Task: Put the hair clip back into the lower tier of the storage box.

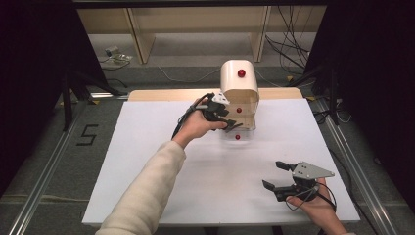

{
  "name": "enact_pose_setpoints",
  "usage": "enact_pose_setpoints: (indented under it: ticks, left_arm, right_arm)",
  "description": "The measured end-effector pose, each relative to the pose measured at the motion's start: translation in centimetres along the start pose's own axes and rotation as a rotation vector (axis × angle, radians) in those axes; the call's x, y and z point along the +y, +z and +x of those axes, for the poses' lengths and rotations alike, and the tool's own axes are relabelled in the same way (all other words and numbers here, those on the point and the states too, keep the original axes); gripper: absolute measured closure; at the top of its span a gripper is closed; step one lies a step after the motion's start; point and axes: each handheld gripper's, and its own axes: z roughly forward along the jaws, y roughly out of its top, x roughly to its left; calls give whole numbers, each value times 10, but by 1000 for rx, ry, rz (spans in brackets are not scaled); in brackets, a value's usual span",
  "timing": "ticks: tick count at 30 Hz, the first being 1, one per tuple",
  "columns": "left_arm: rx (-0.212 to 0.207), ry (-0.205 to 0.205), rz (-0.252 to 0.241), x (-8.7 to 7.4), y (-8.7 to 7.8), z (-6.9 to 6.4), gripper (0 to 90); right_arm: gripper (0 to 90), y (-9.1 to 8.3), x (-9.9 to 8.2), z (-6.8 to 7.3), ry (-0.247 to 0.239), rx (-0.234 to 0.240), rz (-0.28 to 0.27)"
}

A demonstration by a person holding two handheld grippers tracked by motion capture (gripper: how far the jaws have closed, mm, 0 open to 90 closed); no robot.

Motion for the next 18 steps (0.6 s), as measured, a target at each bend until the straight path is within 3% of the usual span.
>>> enact_pose_setpoints:
  ticks: [6,14,18]
  left_arm:
    - [42,-26,-17,-7,-14,-8,403]
    - [97,-69,-54,-19,-30,-9,272]
    - [111,-78,-67,-23,-37,-10,251]
  right_arm:
    - [161,0,0,1,5,1,-3]
    - [161,1,0,1,5,0,2]
    - [161,1,0,1,1,0,0]
